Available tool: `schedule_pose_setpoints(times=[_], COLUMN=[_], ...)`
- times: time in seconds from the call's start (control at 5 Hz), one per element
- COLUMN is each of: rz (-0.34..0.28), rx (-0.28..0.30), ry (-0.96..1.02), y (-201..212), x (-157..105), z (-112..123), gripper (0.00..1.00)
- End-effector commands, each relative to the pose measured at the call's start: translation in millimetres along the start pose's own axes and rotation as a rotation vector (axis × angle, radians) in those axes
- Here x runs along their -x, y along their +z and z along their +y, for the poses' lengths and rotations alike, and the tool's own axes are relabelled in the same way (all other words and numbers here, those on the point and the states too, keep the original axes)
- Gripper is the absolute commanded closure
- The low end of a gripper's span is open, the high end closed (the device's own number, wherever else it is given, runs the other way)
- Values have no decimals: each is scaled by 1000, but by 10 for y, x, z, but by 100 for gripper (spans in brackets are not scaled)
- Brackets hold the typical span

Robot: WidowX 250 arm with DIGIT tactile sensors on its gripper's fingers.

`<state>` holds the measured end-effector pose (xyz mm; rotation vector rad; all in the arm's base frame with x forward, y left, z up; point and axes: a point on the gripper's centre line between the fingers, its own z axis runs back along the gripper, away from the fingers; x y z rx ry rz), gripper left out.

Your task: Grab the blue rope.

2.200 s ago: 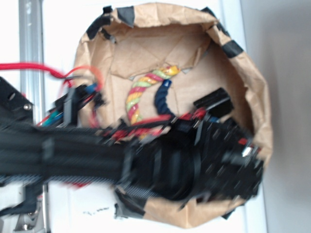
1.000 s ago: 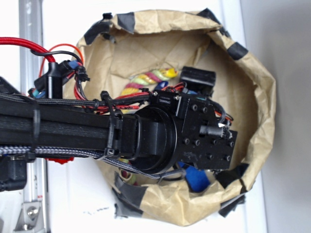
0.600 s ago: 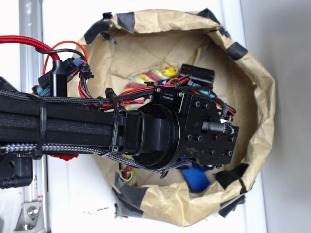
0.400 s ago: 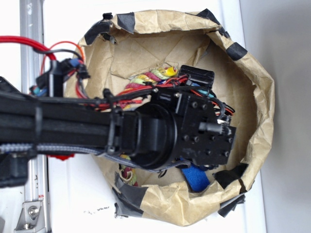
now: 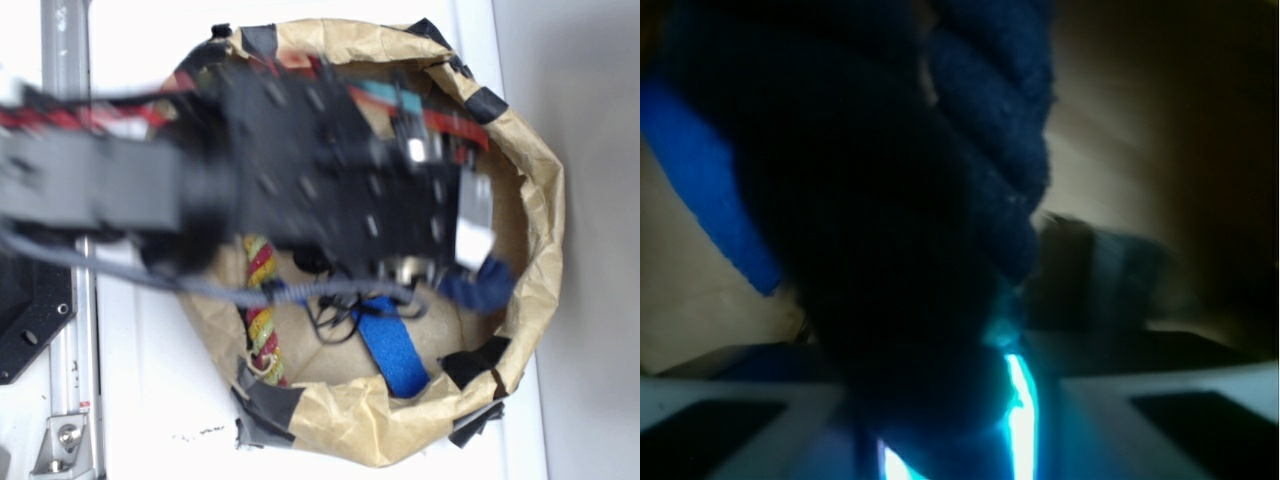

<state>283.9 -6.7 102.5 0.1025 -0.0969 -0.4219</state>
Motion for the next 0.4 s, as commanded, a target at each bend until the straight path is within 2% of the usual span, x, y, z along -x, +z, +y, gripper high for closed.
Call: schedule_pose_setpoints(times=[0.0,0.2], rz=[-120,-85], rx=[159,176], ry=[416,468], y=[827,808], x=[-72,-32], z=[3,-138], gripper=[100,100])
